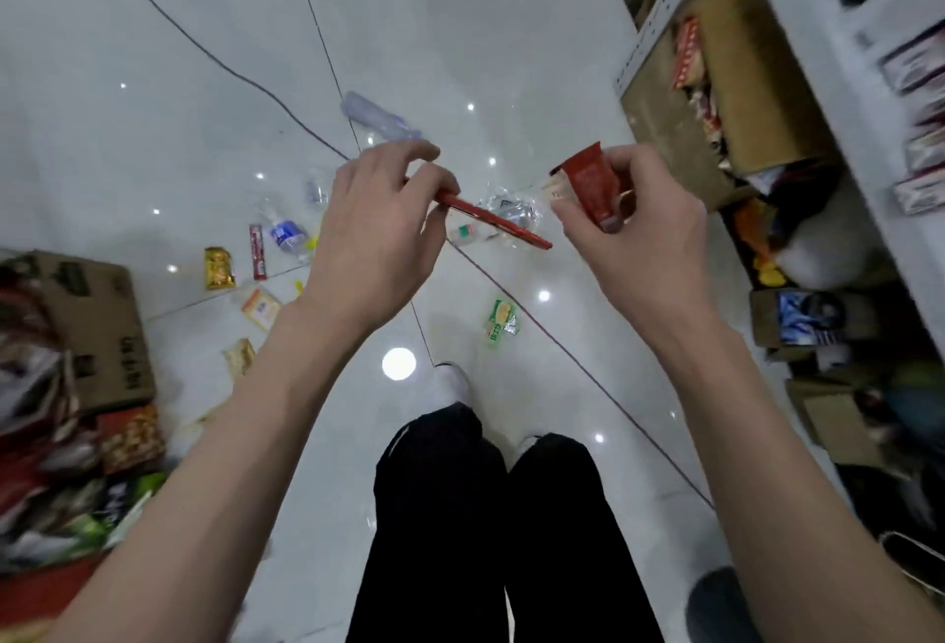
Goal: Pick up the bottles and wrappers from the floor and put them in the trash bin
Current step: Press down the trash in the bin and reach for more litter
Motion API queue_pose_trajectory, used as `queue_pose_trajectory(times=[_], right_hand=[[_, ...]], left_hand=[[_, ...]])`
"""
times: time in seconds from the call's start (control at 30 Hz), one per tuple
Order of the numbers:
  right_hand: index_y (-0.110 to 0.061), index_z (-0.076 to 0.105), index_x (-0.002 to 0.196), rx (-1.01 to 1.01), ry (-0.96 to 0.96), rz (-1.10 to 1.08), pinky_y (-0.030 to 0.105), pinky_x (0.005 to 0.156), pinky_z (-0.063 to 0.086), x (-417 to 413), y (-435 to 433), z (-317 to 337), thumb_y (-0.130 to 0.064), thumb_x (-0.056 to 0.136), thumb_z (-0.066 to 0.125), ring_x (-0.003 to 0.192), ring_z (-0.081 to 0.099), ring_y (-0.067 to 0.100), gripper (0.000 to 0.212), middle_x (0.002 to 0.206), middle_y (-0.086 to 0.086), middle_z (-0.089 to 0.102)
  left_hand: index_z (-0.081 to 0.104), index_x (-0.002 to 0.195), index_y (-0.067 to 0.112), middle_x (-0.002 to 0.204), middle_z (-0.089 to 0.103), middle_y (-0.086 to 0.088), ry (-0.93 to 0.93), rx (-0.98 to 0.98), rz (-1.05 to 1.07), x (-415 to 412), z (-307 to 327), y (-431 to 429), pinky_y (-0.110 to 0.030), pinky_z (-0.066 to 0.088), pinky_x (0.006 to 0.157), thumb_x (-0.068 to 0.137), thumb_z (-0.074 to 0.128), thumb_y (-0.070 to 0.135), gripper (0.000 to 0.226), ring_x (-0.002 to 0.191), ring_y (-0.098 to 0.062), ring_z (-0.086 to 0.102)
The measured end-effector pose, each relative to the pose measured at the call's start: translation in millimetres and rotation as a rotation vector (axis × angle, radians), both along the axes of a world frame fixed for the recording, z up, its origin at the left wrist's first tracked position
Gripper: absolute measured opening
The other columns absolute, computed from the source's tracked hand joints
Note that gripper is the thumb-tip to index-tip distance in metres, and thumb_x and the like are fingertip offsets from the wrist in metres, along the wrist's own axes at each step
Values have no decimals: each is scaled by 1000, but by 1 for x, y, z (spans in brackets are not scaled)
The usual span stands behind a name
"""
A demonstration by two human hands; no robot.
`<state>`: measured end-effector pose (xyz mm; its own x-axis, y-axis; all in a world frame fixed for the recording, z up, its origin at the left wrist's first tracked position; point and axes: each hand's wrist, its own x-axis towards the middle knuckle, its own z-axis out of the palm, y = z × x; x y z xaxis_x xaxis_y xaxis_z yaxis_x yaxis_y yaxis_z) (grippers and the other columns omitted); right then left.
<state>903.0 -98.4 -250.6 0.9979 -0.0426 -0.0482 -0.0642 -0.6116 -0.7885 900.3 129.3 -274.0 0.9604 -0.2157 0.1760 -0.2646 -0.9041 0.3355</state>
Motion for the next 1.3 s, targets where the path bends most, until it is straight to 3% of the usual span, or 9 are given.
queue_pose_trajectory(times=[0.17,0.27,0.37,0.47,0.63,0.93,1.07,1.2,1.3], right_hand=[[-34,55,99,43,-48,-13,15,63,45,-35,-5,170,-31,88,77,71,59,2,24,77,-17,61],[-34,56,98,93,-79,-25,31,68,54,-56,-14,256,-32,88,76,73,62,9,23,79,-13,64],[-33,59,102,114,-77,-26,42,76,57,-84,-27,324,-34,88,76,79,65,10,22,83,-12,67],[-33,60,108,100,-121,-43,43,82,56,-113,-40,368,-38,87,76,87,67,12,26,89,-13,68],[-31,59,105,65,-191,-52,33,75,55,-162,-53,398,-35,88,76,82,64,9,25,85,-15,64],[-30,59,105,28,-216,-176,42,77,56,-274,-55,392,-37,88,75,85,65,14,25,88,-10,68],[-26,60,103,-10,-235,-318,25,67,46,-340,-61,385,-34,88,74,76,60,8,22,82,-11,65],[-29,58,100,-90,-202,-425,23,66,43,-413,-74,383,-34,89,73,75,60,8,19,82,-11,64],[-30,56,105,-135,-172,-502,13,65,41,-461,-92,392,-32,90,74,77,60,5,23,87,-12,64]], left_hand=[[66,108,13,129,60,-11,-5,16,-9,-30,163,-12,-45,39,95,89,64,10,20,112,-35,56],[67,108,13,127,61,-10,-43,15,30,-54,246,-23,-45,39,95,90,65,11,18,112,-35,56],[66,109,15,128,60,-7,-66,2,74,-87,313,-35,-42,37,97,90,65,11,19,116,-32,54],[66,110,18,129,59,-4,-88,-28,120,-121,351,-44,-38,34,98,92,64,14,19,117,-28,53],[66,109,19,126,59,-2,-116,-107,169,-163,375,-56,-35,34,94,91,64,15,19,114,-26,55],[68,109,20,120,59,2,-109,-252,117,-239,374,-49,-34,38,90,90,66,16,20,111,-21,57],[68,109,18,119,61,-1,-81,-259,-5,-271,363,-54,-38,41,89,89,66,16,20,109,-23,59],[66,108,17,116,61,-4,-1,-278,-147,-307,352,-77,-48,47,92,89,61,21,20,108,-25,59],[67,107,17,114,61,-3,28,-307,-237,-337,353,-107,-49,48,92,89,63,19,19,105,-26,59]])
